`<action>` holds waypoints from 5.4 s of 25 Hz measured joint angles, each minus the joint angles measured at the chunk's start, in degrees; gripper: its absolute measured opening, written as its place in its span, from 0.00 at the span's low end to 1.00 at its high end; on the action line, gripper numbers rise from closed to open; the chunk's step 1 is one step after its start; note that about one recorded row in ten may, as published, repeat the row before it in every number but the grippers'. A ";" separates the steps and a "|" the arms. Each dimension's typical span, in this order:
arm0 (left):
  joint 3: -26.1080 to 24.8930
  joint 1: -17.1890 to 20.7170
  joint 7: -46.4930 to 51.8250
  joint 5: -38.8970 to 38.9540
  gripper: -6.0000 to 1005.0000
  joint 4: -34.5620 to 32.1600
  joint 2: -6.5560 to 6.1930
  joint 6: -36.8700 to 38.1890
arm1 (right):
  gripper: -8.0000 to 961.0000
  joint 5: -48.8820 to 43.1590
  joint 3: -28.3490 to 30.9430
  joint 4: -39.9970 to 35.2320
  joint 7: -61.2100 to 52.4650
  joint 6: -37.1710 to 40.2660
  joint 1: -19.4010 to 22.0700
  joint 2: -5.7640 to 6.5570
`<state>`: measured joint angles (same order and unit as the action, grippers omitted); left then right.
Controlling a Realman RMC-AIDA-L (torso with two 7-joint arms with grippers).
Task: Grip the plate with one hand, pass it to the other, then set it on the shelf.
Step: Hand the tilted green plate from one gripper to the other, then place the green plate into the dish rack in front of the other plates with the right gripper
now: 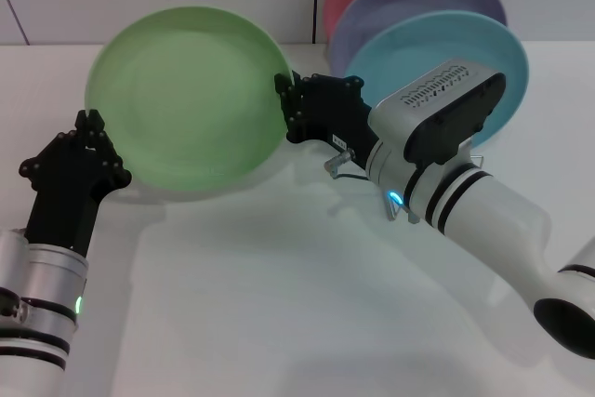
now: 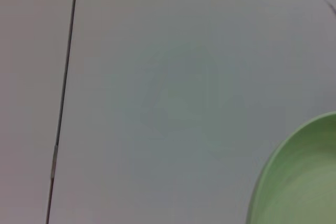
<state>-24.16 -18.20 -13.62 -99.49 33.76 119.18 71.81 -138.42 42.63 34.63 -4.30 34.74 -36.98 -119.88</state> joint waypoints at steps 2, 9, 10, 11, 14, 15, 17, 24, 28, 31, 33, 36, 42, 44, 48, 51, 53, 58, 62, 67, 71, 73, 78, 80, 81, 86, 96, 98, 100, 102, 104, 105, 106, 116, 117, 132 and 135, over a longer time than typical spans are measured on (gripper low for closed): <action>0.16 0.07 0.00 0.00 0.06 0.04 0.00 0.11 | 0.06 0.05 -0.10 0.00 0.00 0.11 0.00 0.00; 1.21 -0.08 0.00 0.05 0.06 -0.01 -0.03 0.28 | 0.06 0.47 -0.15 -0.01 0.00 0.30 -0.01 0.00; 1.25 -0.08 0.00 0.02 0.06 -0.01 -0.05 0.30 | 0.06 0.49 -0.09 -0.01 0.00 0.31 -0.01 0.00; 1.28 -0.04 0.00 -0.03 0.06 0.00 -0.07 0.32 | 0.06 0.49 -0.05 -0.01 0.00 0.32 -0.02 0.00; 1.32 0.13 0.05 -0.19 0.06 0.12 -0.11 0.40 | 0.06 0.49 0.09 0.01 0.00 0.33 -0.03 -0.01; 1.33 0.17 0.22 -0.23 0.07 0.12 -0.12 0.53 | 0.06 0.49 0.11 0.02 0.00 0.33 -0.03 -0.01; 1.29 0.21 1.14 -0.30 0.07 -0.17 -0.15 0.96 | 0.06 0.49 0.13 0.04 0.00 0.33 -0.04 -0.01; 0.45 0.68 8.05 0.14 0.15 -4.71 -0.43 3.73 | 0.06 0.50 0.21 -0.20 0.00 0.33 -0.02 0.00; -0.39 1.51 9.03 0.15 0.30 -5.33 -0.48 5.34 | 0.06 0.51 0.26 -0.45 0.00 0.32 -0.02 0.00; -1.30 2.47 9.16 0.14 0.42 -5.47 -0.55 7.61 | 0.06 0.52 0.26 -0.69 0.00 0.32 -0.13 0.00; -1.90 2.94 9.17 0.15 0.49 -5.52 -0.61 8.72 | 0.06 0.52 0.21 -0.82 0.00 0.37 -0.27 0.00; -2.70 3.06 9.30 0.15 0.59 -5.86 -0.69 9.03 | 0.06 0.52 -0.14 -1.19 0.00 1.17 -0.46 0.00; -3.92 2.42 10.48 0.15 0.58 -7.66 -0.74 8.81 | 0.05 0.21 -0.35 -0.59 3.76 4.61 -0.31 0.00; -4.77 2.24 10.51 0.11 0.58 -7.92 -0.73 8.78 | 0.04 0.20 -0.37 -0.51 4.32 5.14 -0.28 0.00; -6.08 2.03 10.52 -0.09 0.58 -8.56 -0.70 8.86 | 0.04 0.07 -0.53 -0.79 6.61 8.37 -0.43 0.00; -7.44 1.48 10.53 -0.11 0.58 -9.47 -0.70 8.94 | 0.04 -0.01 -0.86 -0.80 9.92 11.53 -0.28 0.00; -8.50 1.00 10.54 -0.11 0.58 -10.42 -0.69 8.97 | 0.04 -0.08 -1.20 -0.83 11.29 13.90 -0.12 0.00; -11.55 0.65 10.55 -0.10 0.58 -11.82 -0.78 10.15 | 0.03 -0.74 -2.56 -2.29 12.13 21.53 0.90 0.01; -11.86 0.08 11.84 -0.10 0.58 -14.21 -0.95 13.50 | 0.03 -0.81 -4.56 -2.99 15.69 29.06 3.45 0.08; -11.27 -0.50 13.82 -0.19 0.58 -16.50 -0.97 16.87 | 0.03 -0.48 -6.16 -4.79 18.64 38.71 7.25 0.03; -10.87 -0.80 13.95 -0.19 0.58 -17.78 -0.99 16.86 | 0.03 0.72 -6.34 -6.45 18.62 46.88 9.88 0.02; -10.67 -0.85 13.99 -0.19 0.58 -18.39 -0.92 16.99 | 0.03 1.03 -6.35 -7.32 18.71 50.25 10.83 0.05; -10.56 -0.61 14.21 -0.18 0.58 -18.07 -0.75 17.44 | 0.03 1.03 -5.53 -11.96 18.45 56.86 11.90 0.57; -10.40 -0.42 14.26 -0.18 0.58 -17.57 -0.62 17.45 | 0.03 1.10 -4.47 -14.97 17.37 59.10 11.67 0.61; -10.21 -0.38 14.26 -0.18 0.58 -17.52 -0.57 17.44 | 0.03 1.12 -3.72 -16.36 16.52 60.12 11.54 0.61; -9.14 -0.19 14.26 -0.18 0.58 -17.04 -0.46 17.19 | 0.03 1.16 1.41 -23.96 8.30 65.83 10.33 0.73; -7.13 1.36 14.25 -0.18 0.58 -14.39 -0.40 17.43 | 0.03 1.32 8.91 -32.18 -6.16 72.33 9.84 2.70; -6.10 1.47 14.24 -0.18 0.58 -14.08 -0.36 17.46 | 0.03 1.31 9.00 -32.72 -6.13 72.28 9.79 2.78; -4.93 1.60 14.24 -0.18 0.58 -13.48 -0.35 17.50 | 0.03 1.30 8.85 -34.46 -5.23 72.19 9.14 2.97; -4.64 1.62 14.24 -0.18 0.58 -13.27 -0.35 17.53 | 0.03 1.24 8.79 -35.03 -5.08 72.19 8.85 3.08; -4.08 1.66 14.24 -0.18 0.58 -12.75 -0.35 17.69 | 0.03 1.03 8.58 -36.02 -4.39 72.29 8.21 3.35; -3.21 1.67 14.27 -0.18 0.58 -12.13 -0.35 17.88 | 0.03 0.90 7.84 -36.35 -2.38 72.42 7.71 3.52; -2.84 1.67 14.30 -0.18 0.58 -11.81 -0.35 17.95 | 0.03 0.88 7.20 -36.39 -1.11 72.47 7.50 3.60; -0.40 2.27 14.37 -0.18 0.58 -8.90 -0.35 18.39 | 0.03 0.81 -0.45 -37.29 8.41 72.57 5.06 4.72; -0.25 2.45 14.38 -0.18 0.58 -8.52 -0.35 18.55 | 0.03 0.80 -1.20 -37.60 9.76 72.57 4.82 4.85; 2.17 3.60 16.30 -0.18 0.58 -6.21 -0.35 19.51 | 0.03 0.86 -8.34 -42.06 22.37 73.91 2.98 7.29; 2.28 3.61 16.35 -0.18 0.58 -5.70 -0.30 19.40 | 0.03 0.91 -11.72 -44.41 23.65 73.90 1.82 7.46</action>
<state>-21.88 -14.59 2.73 -99.67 28.07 118.88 91.20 -137.51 30.91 -9.78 19.35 108.64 -35.17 -112.42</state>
